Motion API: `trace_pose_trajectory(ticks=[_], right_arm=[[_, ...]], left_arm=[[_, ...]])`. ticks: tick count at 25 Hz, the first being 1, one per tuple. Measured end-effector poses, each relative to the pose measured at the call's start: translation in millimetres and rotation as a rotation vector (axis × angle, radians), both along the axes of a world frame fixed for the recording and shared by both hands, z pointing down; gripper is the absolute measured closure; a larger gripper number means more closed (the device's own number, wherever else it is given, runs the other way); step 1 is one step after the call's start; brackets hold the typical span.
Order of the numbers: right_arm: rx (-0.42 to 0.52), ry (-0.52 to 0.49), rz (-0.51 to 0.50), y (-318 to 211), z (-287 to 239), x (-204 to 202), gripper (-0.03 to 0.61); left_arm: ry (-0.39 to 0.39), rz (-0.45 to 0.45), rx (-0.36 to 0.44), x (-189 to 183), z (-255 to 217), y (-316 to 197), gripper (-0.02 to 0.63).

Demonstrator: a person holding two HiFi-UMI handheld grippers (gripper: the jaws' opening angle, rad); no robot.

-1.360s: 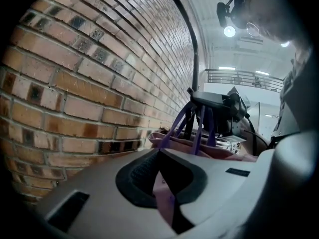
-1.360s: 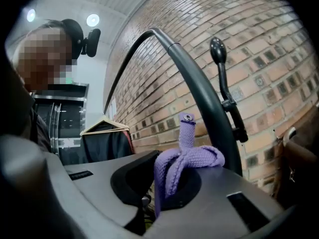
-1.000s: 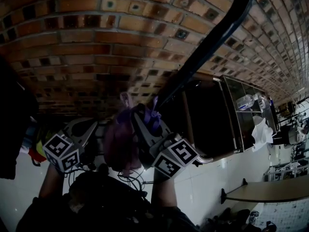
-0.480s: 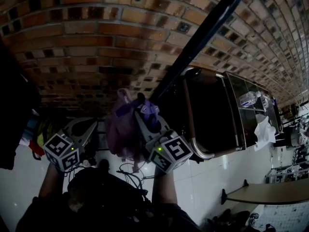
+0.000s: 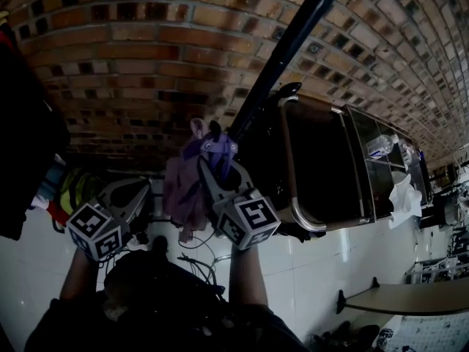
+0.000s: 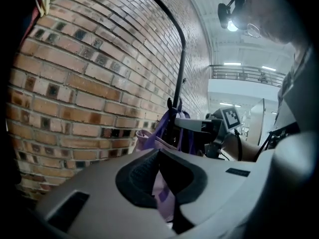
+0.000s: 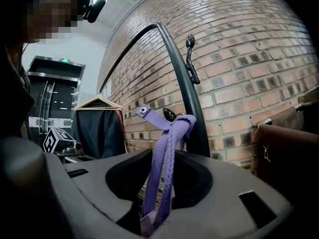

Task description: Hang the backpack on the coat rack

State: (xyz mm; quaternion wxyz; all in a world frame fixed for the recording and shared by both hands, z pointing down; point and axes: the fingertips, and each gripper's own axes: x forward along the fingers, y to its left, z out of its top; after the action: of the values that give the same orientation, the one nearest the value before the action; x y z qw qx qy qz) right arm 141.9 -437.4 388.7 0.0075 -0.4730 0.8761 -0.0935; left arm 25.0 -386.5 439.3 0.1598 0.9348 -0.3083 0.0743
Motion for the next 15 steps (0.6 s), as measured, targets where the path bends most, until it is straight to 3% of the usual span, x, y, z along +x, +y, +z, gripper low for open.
trace_pose_trajectory(ticks=[4, 15], right_arm=[[-0.016, 0.011, 0.035, 20.8, 10.8, 12.3, 0.445], [-0.028, -0.043, 0.089, 142.6, 23.5, 55.0, 0.443]], left_arm=[[-0.005, -0.011, 0.0, -0.3, 1.0, 20.6, 0.6], [0.006, -0.012, 0.029, 16.3, -2.9, 127.3, 0.6]])
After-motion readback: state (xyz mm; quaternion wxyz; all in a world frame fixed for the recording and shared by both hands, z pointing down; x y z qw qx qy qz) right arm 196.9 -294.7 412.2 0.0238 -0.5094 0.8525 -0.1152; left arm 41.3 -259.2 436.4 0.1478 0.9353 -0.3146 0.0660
